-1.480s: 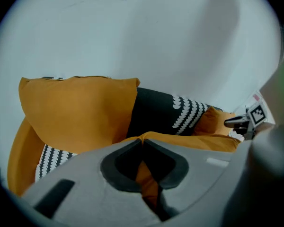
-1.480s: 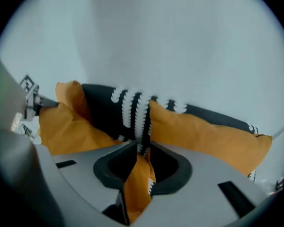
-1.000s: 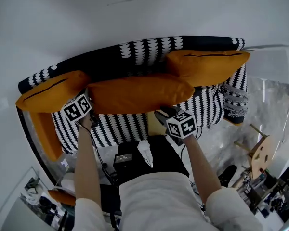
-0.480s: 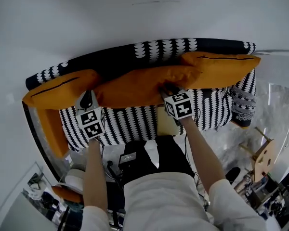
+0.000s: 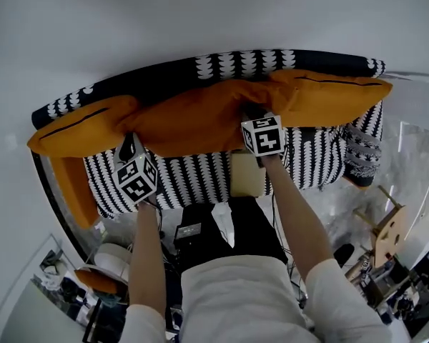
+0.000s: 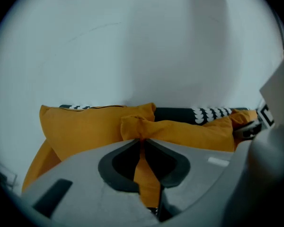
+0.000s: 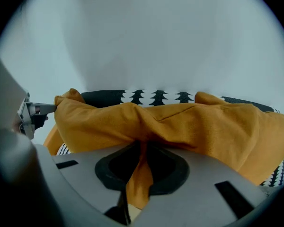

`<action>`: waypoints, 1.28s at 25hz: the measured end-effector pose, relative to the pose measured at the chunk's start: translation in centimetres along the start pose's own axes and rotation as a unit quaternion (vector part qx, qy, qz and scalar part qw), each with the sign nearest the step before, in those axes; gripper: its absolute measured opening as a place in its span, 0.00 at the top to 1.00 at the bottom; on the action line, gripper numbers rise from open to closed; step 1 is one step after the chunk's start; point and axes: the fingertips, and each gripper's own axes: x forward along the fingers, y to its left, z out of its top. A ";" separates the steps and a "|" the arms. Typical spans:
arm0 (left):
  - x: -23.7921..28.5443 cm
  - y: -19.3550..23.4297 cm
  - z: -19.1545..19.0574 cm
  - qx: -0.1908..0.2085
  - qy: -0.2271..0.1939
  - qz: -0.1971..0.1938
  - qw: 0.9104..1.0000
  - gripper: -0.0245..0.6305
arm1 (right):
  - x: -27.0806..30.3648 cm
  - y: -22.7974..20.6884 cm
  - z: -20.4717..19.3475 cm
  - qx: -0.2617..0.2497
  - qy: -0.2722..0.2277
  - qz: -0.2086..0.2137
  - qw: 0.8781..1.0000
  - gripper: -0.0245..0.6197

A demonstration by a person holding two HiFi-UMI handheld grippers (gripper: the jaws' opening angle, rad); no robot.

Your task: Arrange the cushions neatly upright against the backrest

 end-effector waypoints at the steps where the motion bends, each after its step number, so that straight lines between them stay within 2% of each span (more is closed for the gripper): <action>1: -0.4 0.0 0.0 -0.023 -0.009 0.016 1.000 0.89 | -0.1 -0.2 0.0 -0.005 -0.003 -0.001 1.000 0.88; 4: -1.7 0.3 -1.3 -0.054 -0.033 0.058 0.996 0.89 | -1.0 0.1 -0.6 -0.019 -0.008 0.015 1.000 0.89; 6: -2.0 0.8 -1.6 -0.047 -0.042 0.069 0.996 0.89 | -1.8 0.0 -1.0 -0.020 -0.014 0.022 0.999 0.87; 10: -4.9 1.9 -1.3 -0.032 -0.062 0.118 0.991 0.91 | -2.2 -1.8 -1.5 0.017 -0.018 0.025 0.999 0.87; 12: -5.5 2.1 -3.5 -0.053 -0.041 0.101 0.993 0.91 | -1.6 -2.1 -1.5 0.026 -0.009 0.027 0.999 0.87; 14: -3.7 2.7 -5.6 -0.073 -0.012 0.072 0.995 0.91 | -1.1 -2.1 -1.3 0.025 -0.003 0.028 0.999 0.87; 17: 0.7 2.1 -5.1 -0.092 0.002 0.006 0.996 0.91 | -1.3 -2.2 -1.4 0.023 -0.006 0.026 0.999 0.88; 19: 2.7 0.3 -3.7 -0.069 0.016 -0.041 0.997 0.95 | -1.7 -2.9 -1.7 0.023 -0.010 0.012 1.000 0.88; 21: 3.5 -2.0 -2.8 -0.015 0.026 -0.070 0.997 0.95 | -2.2 -4.3 -2.1 0.031 -0.011 -0.011 0.999 0.94; 23: 3.8 -4.6 -2.1 0.034 0.022 -0.095 0.995 0.95 | -2.5 -5.5 -2.7 0.043 -0.009 -0.028 0.999 0.94; 26: 4.7 -7.1 -0.2 0.077 0.009 -0.101 0.992 0.95 | -2.8 -6.4 -3.1 0.056 -0.014 -0.035 0.998 0.94; 29: 5.9 -6.3 0.8 0.062 0.024 -0.085 0.994 0.95 | -2.7 -6.0 -2.3 0.041 -0.026 -0.033 0.998 0.94; 32: 5.2 -4.2 0.0 0.050 0.033 -0.071 0.996 0.95 | -2.2 -4.6 -1.4 0.020 -0.037 -0.036 0.998 0.94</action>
